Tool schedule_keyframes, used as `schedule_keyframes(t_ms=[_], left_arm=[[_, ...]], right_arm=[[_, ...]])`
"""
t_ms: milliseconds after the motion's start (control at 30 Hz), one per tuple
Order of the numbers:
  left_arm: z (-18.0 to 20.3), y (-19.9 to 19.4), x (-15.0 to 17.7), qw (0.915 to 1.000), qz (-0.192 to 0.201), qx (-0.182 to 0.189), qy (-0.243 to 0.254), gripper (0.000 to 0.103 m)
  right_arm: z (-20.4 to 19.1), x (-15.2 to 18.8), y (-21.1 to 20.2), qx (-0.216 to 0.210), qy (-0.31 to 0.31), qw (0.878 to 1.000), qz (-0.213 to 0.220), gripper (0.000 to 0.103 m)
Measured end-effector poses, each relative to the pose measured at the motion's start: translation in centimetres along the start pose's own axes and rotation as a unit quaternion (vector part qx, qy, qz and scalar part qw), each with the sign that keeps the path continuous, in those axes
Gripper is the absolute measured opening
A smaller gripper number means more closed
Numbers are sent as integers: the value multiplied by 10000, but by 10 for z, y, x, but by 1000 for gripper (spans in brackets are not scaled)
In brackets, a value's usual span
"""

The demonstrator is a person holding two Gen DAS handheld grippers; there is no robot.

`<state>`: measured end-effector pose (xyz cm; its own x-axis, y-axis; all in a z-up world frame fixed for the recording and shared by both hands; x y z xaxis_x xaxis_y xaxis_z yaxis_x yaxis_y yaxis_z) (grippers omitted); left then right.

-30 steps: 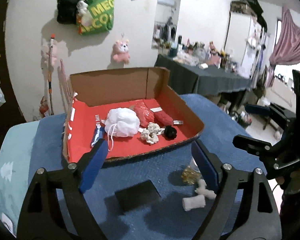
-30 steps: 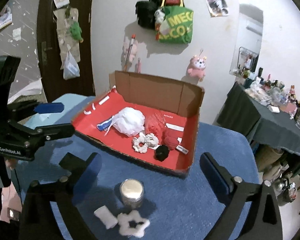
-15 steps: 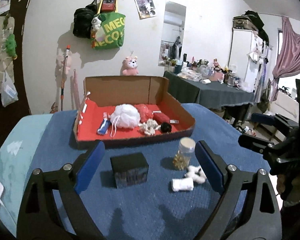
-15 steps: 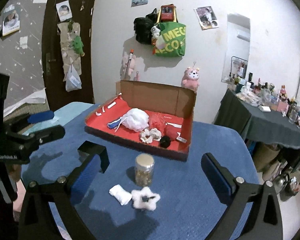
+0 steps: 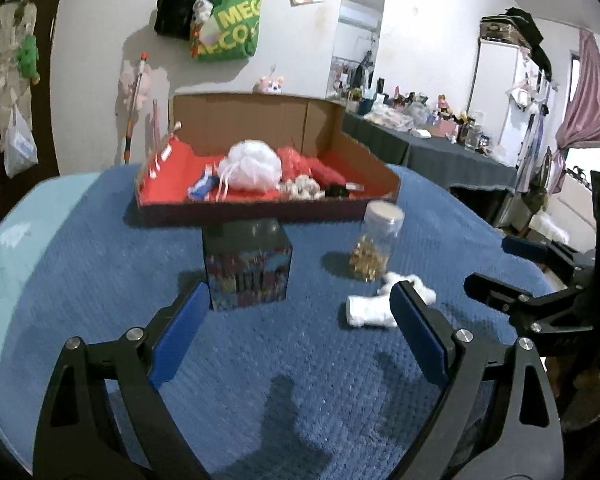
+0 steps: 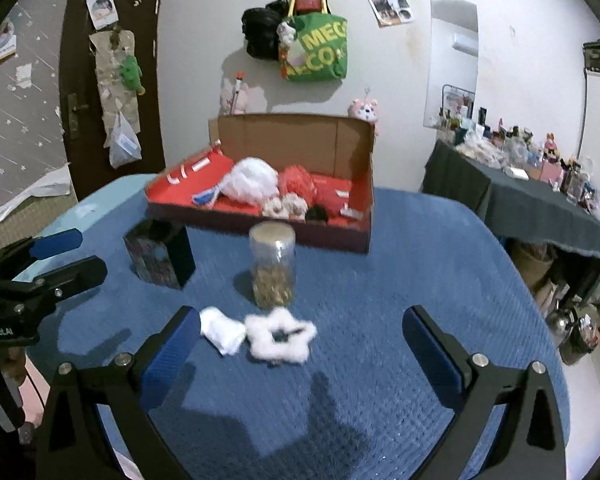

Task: Organize soft objects
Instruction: 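Withdraw both tools back toward the remaining items on the blanket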

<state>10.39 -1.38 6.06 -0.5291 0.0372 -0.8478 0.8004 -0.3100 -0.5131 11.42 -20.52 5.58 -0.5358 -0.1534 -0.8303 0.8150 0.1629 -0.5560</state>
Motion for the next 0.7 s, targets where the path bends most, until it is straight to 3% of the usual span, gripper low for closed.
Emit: schedule_keyframes(t_ms=[367, 700], left_arm=[[-2, 27, 32, 9990, -428, -40, -77, 93], [0, 36, 38, 9983, -572, -59, -29, 92]], right_arm=[[4, 37, 33, -75, 122, 9986, -518, 103], [7, 44, 43, -63, 167, 9974, -702, 103]])
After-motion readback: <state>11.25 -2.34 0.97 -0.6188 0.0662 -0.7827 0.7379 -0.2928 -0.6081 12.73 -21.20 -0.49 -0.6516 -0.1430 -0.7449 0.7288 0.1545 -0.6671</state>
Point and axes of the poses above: each gripper's, at about its wrist camera, not at the fingertips, and y roughly the way its jaws point, z to its right, x to its underside, the point moved 6 cm from there along y, roughly the way its jaws point, and after that the axes turned 1 degree about x, right-handed, at the moved point
